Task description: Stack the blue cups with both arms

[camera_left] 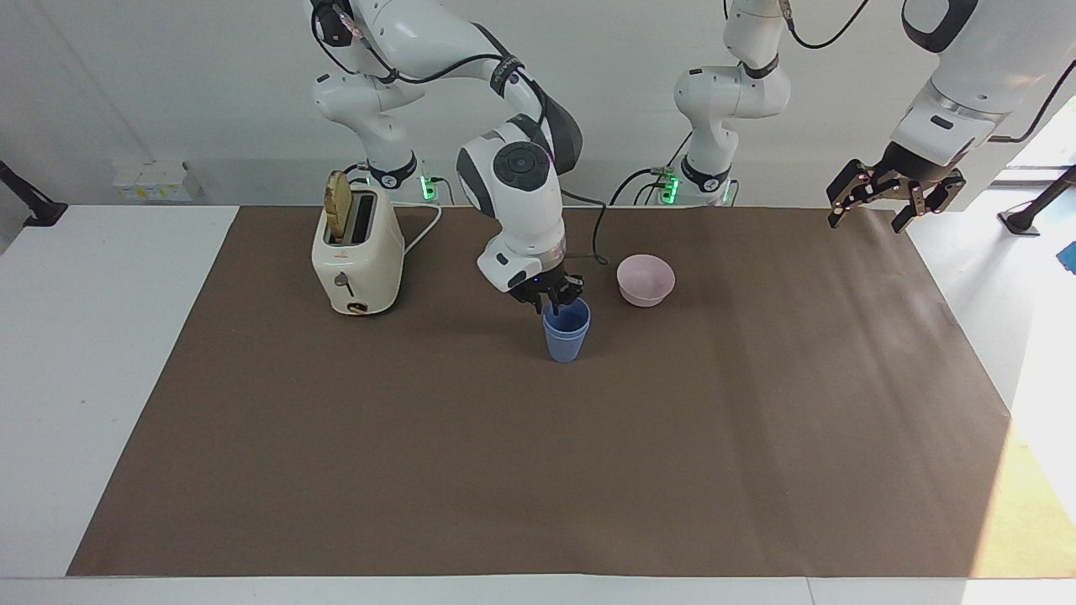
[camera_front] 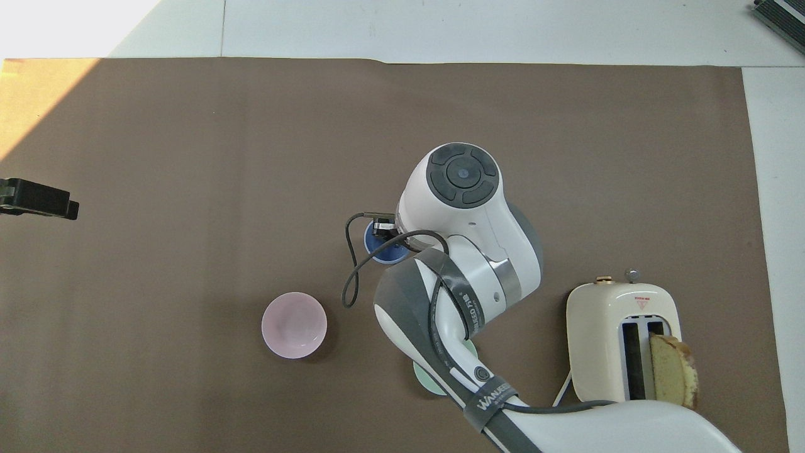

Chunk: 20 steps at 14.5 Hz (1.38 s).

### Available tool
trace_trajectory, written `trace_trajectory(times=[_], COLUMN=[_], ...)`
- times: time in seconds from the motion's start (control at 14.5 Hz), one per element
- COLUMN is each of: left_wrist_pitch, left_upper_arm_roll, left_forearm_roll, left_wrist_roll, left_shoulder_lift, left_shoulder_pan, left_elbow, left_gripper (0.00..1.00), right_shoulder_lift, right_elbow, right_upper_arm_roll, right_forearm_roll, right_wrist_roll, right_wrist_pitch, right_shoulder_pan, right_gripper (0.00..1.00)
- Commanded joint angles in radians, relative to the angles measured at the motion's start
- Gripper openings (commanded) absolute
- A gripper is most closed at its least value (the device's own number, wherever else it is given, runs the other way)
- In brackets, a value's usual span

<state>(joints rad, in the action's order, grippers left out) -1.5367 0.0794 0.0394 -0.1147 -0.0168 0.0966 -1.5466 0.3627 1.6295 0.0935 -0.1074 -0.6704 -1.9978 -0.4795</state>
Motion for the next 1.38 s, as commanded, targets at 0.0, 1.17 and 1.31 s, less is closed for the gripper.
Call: trace_trajectory(times=[0.0,1.17,1.31], left_wrist_pitch=[0.004,-0.01,-0.007], left_upper_arm_roll=[-0.013,-0.012,-0.012], left_forearm_roll=[-0.015,-0.009,-0.012], left_wrist_roll=[-0.005,0.0,-0.005], left_shoulder_lift=[-0.011,-0.009,-0.008], left_shoulder_pan=[-0.015,-0.025,-0.021], left_elbow=[-0.006,-0.006,-0.004], left_gripper=[1.0,1.0,1.0], right_shoulder_lift=[-0.007,-0.292,-0.295], right_elbow=[-0.003,-0.201,-0.198], right_upper_arm_roll=[-0.005,-0.028,-0.024], right_forearm_roll=[-0.008,0.155,0.144], right_wrist_roll=[0.009,0.317,0.418], right_wrist_pitch=[-0.003,0.459,0.468], right_shoulder_pan=[-0.011,0.255,0.313], right_gripper=[1.0,1.0,1.0])
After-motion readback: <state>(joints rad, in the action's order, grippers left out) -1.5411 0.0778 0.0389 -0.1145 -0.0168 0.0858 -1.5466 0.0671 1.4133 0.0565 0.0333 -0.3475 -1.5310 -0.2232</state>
